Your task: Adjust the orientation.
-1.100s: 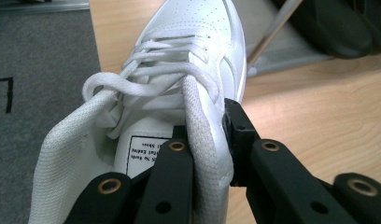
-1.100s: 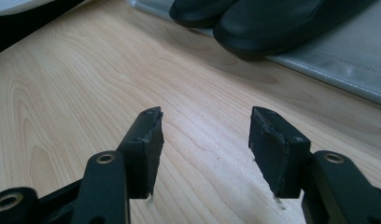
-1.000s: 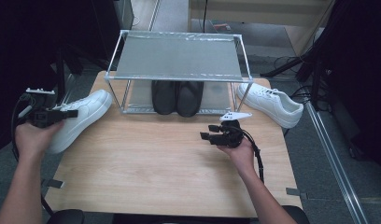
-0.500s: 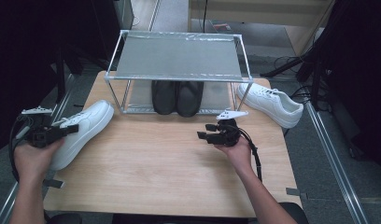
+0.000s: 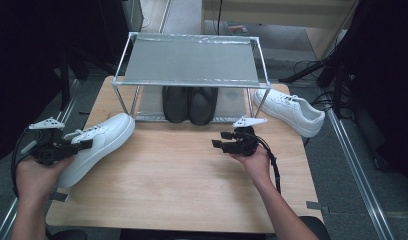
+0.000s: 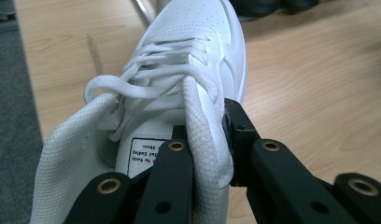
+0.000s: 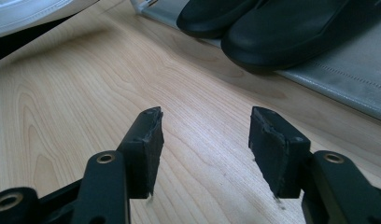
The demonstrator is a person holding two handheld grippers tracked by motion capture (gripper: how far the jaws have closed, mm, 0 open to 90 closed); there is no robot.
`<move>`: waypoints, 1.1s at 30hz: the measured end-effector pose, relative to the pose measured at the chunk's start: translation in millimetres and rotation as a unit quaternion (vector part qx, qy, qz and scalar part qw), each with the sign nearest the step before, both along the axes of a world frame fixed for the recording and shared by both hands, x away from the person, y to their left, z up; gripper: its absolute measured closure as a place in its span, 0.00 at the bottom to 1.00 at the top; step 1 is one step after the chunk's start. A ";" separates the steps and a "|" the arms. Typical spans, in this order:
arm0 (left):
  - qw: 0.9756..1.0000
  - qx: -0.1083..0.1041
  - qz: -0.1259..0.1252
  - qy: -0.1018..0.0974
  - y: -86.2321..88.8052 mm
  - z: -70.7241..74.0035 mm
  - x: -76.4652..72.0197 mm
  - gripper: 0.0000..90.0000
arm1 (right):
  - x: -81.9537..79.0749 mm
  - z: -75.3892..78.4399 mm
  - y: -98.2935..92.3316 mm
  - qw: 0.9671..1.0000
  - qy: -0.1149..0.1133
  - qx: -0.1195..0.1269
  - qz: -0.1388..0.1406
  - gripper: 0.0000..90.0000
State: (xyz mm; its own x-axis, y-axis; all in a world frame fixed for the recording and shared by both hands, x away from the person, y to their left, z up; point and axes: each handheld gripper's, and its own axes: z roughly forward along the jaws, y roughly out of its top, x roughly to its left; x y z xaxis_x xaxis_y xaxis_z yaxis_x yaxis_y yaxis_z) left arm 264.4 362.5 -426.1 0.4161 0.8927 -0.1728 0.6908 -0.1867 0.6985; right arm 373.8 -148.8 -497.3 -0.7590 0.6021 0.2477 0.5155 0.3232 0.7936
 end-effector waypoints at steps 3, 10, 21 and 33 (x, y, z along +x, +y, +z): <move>1.000 0.001 -0.023 -0.004 -11.8 2.5 0.2 0.92 | -0.1 -0.1 0.3 1.000 0.001 0.001 0.000 0.51; 0.998 -0.010 -0.058 -0.016 -33.9 3.2 5.1 0.92 | -1.2 -0.4 0.0 1.000 0.001 0.000 -0.001 0.51; 0.993 -0.005 -0.114 -0.020 -74.2 0.9 20.0 0.92 | -7.7 -0.6 -9.8 1.000 0.001 -0.001 -0.013 0.51; 0.984 -0.013 -0.175 -0.011 -112.3 -3.0 37.9 0.92 | -18.0 -1.0 -26.6 0.999 0.000 -0.003 -0.038 0.51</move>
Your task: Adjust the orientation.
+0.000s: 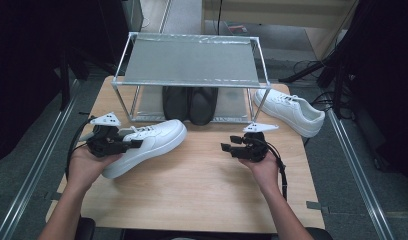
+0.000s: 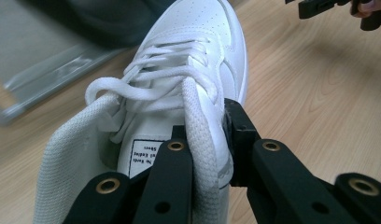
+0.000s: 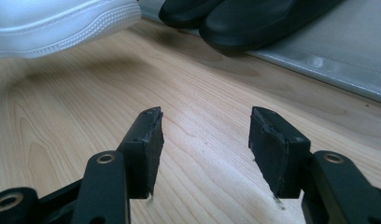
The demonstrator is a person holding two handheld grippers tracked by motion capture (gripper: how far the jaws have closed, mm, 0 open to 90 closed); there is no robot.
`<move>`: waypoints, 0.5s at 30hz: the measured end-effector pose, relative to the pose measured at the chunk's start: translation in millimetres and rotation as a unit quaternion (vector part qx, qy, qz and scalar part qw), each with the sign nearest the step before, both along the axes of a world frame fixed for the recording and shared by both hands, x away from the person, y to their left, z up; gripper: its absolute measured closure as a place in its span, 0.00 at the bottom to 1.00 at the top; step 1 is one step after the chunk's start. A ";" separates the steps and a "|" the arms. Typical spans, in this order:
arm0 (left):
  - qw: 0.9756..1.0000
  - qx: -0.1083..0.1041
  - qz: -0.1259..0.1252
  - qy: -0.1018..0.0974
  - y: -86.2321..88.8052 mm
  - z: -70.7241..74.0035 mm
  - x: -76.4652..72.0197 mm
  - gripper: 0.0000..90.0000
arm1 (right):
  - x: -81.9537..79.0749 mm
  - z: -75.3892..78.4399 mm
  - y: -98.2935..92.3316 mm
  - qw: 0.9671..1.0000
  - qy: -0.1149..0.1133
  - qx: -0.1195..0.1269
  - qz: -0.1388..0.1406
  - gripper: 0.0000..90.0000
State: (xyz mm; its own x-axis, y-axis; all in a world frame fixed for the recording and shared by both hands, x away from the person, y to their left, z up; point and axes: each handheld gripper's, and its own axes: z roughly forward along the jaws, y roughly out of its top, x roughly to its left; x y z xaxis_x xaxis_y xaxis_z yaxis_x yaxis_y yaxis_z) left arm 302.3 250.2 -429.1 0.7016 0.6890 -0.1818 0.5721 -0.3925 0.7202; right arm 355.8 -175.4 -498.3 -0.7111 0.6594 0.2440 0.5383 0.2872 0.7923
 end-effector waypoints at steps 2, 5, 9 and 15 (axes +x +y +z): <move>1.000 0.001 -0.009 -0.003 -7.0 -0.2 2.1 0.92 | -1.8 0.1 -2.2 1.000 0.002 -0.002 -0.003 0.51; 1.000 0.001 -0.022 -0.006 -17.7 -0.6 4.3 0.92 | -5.0 0.0 -5.2 1.000 -0.002 0.000 -0.007 0.51; 0.999 0.004 -0.041 -0.006 -31.7 -1.5 6.7 0.92 | -9.1 0.2 -9.7 1.000 -0.002 0.000 -0.014 0.51; 0.998 -0.001 -0.064 -0.001 -50.1 -5.2 10.2 0.92 | -13.2 -0.4 -14.6 1.000 -0.001 -0.001 -0.020 0.51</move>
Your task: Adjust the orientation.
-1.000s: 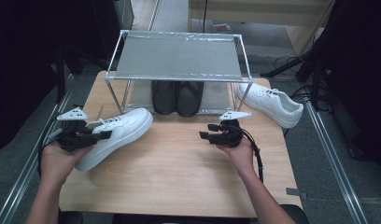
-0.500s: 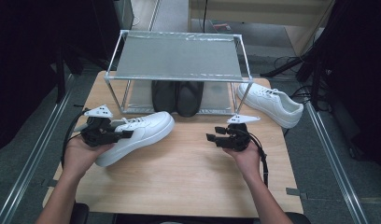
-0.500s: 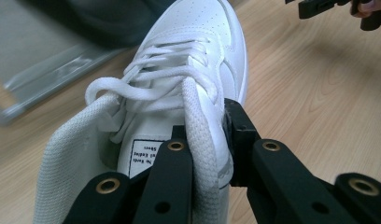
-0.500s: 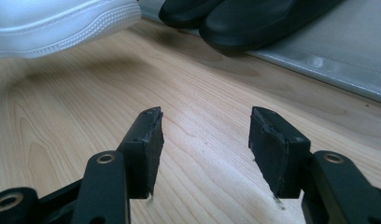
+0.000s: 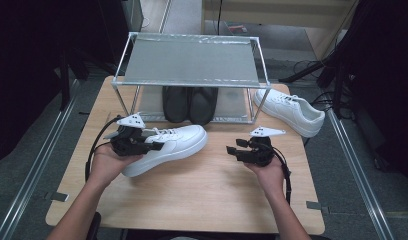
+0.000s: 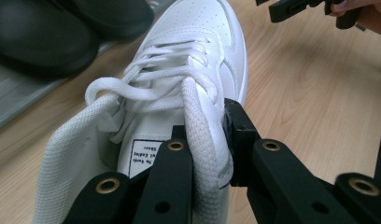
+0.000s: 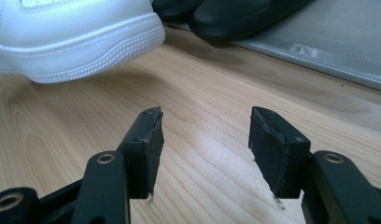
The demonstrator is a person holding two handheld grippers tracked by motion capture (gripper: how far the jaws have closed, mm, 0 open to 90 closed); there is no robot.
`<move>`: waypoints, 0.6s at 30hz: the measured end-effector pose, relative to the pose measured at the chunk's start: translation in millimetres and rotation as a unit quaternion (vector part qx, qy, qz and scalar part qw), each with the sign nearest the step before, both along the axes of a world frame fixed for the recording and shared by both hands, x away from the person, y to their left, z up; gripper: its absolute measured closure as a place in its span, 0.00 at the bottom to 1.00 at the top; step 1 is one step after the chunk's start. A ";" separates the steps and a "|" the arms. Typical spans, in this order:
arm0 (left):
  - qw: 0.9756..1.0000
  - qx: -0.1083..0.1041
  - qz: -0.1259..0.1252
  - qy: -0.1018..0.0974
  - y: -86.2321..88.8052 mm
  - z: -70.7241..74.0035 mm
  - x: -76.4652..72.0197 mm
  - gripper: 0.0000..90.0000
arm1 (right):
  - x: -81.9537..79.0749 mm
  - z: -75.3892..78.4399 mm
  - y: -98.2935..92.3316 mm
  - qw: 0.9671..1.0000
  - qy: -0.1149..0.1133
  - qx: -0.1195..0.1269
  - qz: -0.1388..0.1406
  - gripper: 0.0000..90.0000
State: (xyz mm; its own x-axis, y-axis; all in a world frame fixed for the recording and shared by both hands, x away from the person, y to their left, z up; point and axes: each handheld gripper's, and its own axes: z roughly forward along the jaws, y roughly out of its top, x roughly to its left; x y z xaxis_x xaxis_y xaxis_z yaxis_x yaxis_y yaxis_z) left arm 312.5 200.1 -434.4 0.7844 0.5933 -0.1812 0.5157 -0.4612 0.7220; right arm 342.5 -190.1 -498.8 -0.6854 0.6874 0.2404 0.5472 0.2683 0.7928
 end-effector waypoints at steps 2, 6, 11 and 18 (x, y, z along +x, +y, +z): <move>1.000 -0.001 -0.005 0.001 -6.3 -1.6 0.7 0.92 | -1.5 -0.2 -1.1 1.000 0.001 0.000 -0.002 0.51; 1.000 -0.002 -0.014 -0.002 -16.0 -3.5 0.2 0.92 | -2.9 -0.6 -2.0 1.000 0.000 -0.003 -0.004 0.51; 1.000 -0.007 -0.029 -0.003 -32.3 -7.5 -1.3 0.92 | -5.1 -0.5 -4.3 1.000 0.000 -0.001 -0.008 0.51; 0.999 0.004 -0.045 0.008 -53.1 -18.2 -4.0 0.92 | -6.0 -1.1 -3.4 1.000 0.000 -0.003 -0.005 0.51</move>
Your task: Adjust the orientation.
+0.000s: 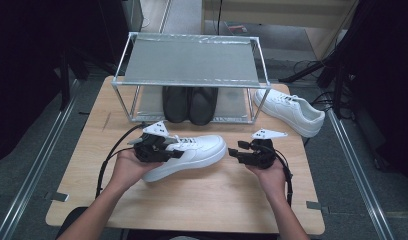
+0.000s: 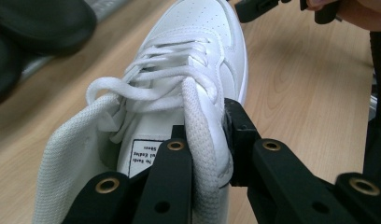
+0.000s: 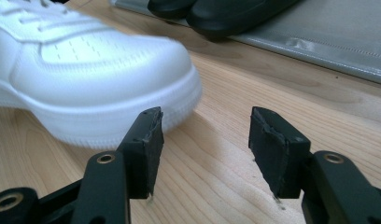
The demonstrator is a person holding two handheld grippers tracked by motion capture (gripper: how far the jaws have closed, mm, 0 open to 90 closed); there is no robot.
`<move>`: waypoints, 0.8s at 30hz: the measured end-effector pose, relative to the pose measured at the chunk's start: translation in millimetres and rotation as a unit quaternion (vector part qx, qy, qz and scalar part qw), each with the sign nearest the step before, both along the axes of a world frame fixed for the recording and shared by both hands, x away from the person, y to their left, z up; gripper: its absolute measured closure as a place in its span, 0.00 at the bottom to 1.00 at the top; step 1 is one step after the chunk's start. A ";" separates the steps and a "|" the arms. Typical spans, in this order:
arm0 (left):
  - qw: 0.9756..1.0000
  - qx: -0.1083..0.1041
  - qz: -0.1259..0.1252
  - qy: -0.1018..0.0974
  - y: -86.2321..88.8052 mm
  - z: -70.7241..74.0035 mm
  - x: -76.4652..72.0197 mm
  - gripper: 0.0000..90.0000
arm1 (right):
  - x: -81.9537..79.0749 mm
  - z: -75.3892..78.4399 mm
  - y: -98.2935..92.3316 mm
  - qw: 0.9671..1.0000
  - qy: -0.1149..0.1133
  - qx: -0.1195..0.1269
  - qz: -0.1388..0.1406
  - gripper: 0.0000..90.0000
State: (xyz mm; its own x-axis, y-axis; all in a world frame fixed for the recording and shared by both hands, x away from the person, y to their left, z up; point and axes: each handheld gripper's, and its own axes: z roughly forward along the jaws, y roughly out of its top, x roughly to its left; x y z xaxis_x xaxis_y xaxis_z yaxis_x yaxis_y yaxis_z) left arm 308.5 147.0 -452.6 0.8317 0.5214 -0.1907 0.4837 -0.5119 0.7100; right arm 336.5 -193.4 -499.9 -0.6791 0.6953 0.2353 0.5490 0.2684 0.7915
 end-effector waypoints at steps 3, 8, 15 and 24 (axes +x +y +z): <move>1.000 0.004 -0.008 0.011 -5.4 -6.3 0.4 0.91 | 0.0 -0.4 1.0 1.000 0.001 -0.002 0.001 0.51; 0.999 0.008 -0.021 0.025 -9.5 -14.3 -1.3 0.91 | -1.2 -0.2 1.7 1.000 0.000 -0.004 0.001 0.51; 0.998 0.033 -0.036 0.026 -12.6 -19.7 -4.9 0.87 | -2.1 1.6 1.6 1.000 -0.001 0.001 0.000 0.51; 0.998 0.021 -0.048 0.020 -8.5 -14.9 -4.5 0.76 | -3.4 2.3 2.9 1.000 -0.004 0.000 0.003 0.54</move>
